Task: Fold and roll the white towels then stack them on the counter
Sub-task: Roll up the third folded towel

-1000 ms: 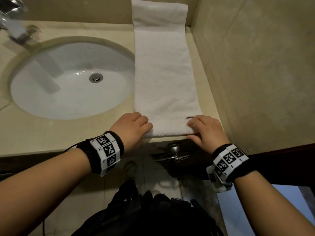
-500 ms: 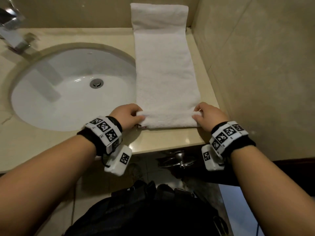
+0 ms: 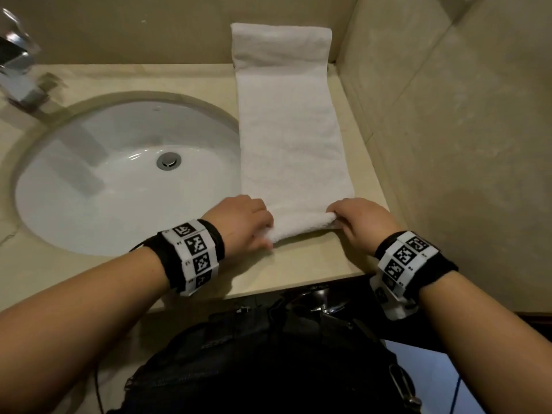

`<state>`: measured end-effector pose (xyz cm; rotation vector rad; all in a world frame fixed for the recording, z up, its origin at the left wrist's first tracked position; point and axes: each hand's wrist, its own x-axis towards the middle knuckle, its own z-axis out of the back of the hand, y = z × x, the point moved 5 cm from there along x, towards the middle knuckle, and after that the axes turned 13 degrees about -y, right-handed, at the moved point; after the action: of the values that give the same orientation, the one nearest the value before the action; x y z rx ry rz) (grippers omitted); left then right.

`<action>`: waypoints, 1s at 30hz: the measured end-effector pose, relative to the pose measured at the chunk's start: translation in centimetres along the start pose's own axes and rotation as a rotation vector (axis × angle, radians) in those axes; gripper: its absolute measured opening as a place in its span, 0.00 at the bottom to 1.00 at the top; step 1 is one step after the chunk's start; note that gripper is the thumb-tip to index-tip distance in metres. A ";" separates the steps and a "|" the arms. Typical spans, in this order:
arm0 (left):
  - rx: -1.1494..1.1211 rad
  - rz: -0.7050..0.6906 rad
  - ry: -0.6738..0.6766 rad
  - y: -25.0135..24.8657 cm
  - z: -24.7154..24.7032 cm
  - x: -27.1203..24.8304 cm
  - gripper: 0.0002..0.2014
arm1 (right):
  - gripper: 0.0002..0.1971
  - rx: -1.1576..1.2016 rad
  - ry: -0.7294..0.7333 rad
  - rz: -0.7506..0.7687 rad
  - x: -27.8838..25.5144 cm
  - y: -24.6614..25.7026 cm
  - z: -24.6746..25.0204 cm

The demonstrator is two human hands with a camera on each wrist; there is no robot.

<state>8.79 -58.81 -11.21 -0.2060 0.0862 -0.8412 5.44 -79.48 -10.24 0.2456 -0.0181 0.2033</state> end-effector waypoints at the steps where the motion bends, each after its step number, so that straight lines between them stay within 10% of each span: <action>1: 0.019 -0.015 0.034 0.0 -0.1 -0.3 0.25 | 0.12 0.017 0.051 -0.032 0.6 -0.3 -0.1; 6: -0.191 0.202 -0.032 1.9 0.3 -0.1 0.16 | 0.15 0.042 0.243 -0.233 3.1 -1.4 -0.5; 11: -0.521 0.633 -0.038 4.6 -0.1 0.8 0.16 | 0.13 -0.137 -0.112 -0.003 3.2 1.1 0.0; 17: -0.300 0.572 -0.084 5.0 0.1 1.8 0.13 | 0.19 -0.114 -0.015 0.088 2.2 1.4 -1.3; 23: 0.144 0.044 -0.045 1.4 1.0 2.1 0.25 | 0.17 0.013 0.144 -0.053 4.2 0.4 -1.0; 26: 0.083 0.122 0.044 2.0 0.8 2.2 0.19 | 0.16 0.089 0.225 -0.168 4.7 -0.3 -1.2; 30: -0.154 0.344 0.152 3.1 0.6 3.2 0.21 | 0.16 0.013 -0.069 -0.055 4.6 0.7 0.2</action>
<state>13.25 -59.08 -11.24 -0.2634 0.3205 -0.5058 9.80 -77.96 -9.73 0.2660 -0.0783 0.1402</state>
